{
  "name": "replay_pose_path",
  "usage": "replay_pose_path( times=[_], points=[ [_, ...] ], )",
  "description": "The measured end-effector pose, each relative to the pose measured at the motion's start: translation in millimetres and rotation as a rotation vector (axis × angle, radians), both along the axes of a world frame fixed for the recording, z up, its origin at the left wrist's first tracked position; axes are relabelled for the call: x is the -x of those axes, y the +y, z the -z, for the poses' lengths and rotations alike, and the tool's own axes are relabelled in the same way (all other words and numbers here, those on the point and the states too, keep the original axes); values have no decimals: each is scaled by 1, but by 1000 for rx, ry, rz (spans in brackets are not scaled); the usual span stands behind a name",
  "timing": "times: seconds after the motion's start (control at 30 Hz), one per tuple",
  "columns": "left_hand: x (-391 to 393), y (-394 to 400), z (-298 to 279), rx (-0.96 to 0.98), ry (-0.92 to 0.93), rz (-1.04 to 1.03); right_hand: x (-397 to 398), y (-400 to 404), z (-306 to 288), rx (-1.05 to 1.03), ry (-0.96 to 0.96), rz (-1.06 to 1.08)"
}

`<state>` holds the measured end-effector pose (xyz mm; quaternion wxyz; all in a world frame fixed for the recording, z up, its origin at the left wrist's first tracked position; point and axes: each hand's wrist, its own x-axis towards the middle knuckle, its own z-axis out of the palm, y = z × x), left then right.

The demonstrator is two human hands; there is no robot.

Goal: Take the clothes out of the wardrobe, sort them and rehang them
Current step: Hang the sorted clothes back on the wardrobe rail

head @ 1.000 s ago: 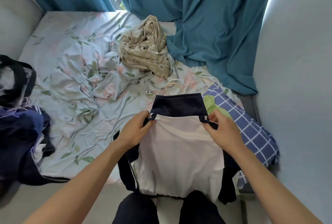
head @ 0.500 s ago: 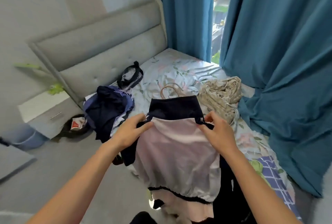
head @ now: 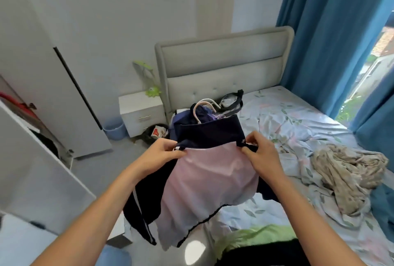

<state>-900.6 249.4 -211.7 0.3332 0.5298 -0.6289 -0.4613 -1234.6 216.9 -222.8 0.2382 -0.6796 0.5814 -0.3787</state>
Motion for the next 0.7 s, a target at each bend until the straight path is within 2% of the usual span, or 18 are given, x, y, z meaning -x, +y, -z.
replay_pose_path(
  times=[0.3,0.4,0.57,0.7],
  points=[
    [-146,31,-20,-11,110,-317,-215,-49,9,276,52,-68],
    [-174,36,-17,4,113,-448,-278,-43,7,195,27,-152],
    [-208,42,-5,12,83,-577,-357,-32,-3,14,-64,-453],
    [-230,36,7,-20,149,-663,-398,-34,-2,-37,-125,-533]
  ],
)
